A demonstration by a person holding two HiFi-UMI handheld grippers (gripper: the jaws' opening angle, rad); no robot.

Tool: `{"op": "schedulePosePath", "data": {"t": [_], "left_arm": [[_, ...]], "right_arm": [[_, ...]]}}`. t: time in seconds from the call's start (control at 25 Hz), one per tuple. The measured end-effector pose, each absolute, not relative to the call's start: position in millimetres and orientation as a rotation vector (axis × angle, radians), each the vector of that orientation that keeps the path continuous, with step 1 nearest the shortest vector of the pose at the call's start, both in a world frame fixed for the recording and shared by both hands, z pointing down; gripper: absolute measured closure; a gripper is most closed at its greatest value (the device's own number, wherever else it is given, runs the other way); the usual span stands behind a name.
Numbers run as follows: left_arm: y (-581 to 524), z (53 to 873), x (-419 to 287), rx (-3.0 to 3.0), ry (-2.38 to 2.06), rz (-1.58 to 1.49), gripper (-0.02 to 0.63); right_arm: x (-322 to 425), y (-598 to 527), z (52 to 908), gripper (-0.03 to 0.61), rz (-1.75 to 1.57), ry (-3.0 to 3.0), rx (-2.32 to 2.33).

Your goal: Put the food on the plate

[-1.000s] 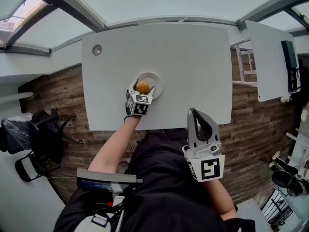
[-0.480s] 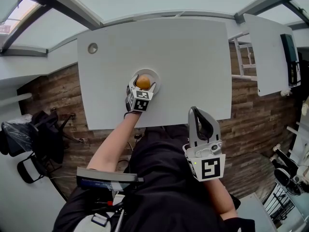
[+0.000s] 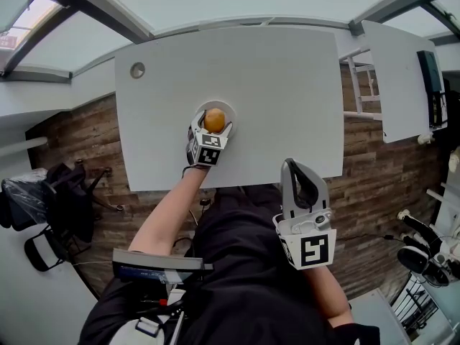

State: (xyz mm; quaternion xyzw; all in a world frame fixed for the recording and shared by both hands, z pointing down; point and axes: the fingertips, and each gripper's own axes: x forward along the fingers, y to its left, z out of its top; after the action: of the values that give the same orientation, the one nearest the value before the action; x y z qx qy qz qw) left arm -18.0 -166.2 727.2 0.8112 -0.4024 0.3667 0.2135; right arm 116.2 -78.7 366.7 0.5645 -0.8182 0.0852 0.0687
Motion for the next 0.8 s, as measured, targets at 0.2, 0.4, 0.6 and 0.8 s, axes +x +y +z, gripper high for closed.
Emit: {"op": "schedulePosePath", "data": {"t": [0.2,0.4,0.6,0.8], "left_arm": [[-165.6,722.8,-18.8,2.255,-1.129,1.009,0.233],[-162.5,719.0,-18.3,2.263,-1.132,0.999,0.233],[-161.0,715.1,-20.0,2.272,-1.139,0.992,0.233],[-161.2,710.9,-18.9,2.28,-1.149,0.984,0.233]], "right_arm": [[118.3,-74.4,364.9,0.581,0.248,-2.467,1.702],[121.7,-67.1,364.2,0.581,0.244,-2.463,1.713],[122.1,-61.2,361.3,0.581,0.234,-2.463,1.722],[124.4,-57.6,359.5,0.581,0.225,-2.465,1.732]]}}
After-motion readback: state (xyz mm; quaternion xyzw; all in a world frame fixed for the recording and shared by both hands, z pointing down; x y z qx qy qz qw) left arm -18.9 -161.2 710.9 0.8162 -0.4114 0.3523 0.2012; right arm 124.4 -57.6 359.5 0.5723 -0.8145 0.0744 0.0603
